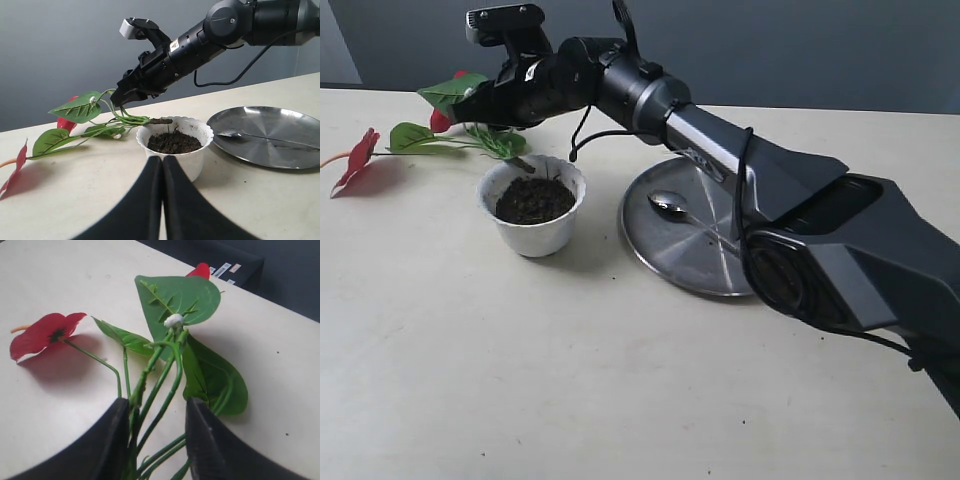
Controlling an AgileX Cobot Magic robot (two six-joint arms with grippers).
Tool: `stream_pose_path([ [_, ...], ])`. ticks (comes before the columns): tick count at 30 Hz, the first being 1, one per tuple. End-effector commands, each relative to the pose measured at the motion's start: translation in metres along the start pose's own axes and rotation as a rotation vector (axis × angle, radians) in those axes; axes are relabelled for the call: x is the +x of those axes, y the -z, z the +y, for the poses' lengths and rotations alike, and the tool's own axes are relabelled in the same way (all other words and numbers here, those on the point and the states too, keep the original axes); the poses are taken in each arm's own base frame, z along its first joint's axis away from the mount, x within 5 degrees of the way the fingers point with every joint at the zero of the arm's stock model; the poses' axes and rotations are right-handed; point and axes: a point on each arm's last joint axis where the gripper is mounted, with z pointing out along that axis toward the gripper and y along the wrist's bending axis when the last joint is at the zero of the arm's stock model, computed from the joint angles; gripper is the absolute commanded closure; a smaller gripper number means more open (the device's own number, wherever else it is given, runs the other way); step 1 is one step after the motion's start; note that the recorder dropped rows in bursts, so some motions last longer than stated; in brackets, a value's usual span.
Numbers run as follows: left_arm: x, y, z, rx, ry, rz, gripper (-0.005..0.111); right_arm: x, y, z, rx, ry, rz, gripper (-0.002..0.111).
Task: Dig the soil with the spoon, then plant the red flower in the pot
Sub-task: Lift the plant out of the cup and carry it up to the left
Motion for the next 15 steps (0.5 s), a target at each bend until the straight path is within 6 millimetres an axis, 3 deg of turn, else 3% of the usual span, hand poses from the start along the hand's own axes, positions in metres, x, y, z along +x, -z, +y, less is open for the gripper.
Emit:
stream_pose_path([
  [1,-0.0007,0.0003,-0.0004,0.006,0.003,-0.016,0.106,0.0021,-0.0044,-0.0029,-0.005,-0.022,-0.026,0.072],
  [9,-0.0007,0.0003,-0.0004,0.006,0.003,-0.016,0.106,0.0064,-0.0108,-0.0041,-0.014,-0.055,-0.056,0.073],
  [15,-0.0007,0.0003,-0.0004,0.006,0.003,-0.016,0.106,0.0036,-0.0108,-0.0024,-0.025,-0.083,-0.087,0.109],
])
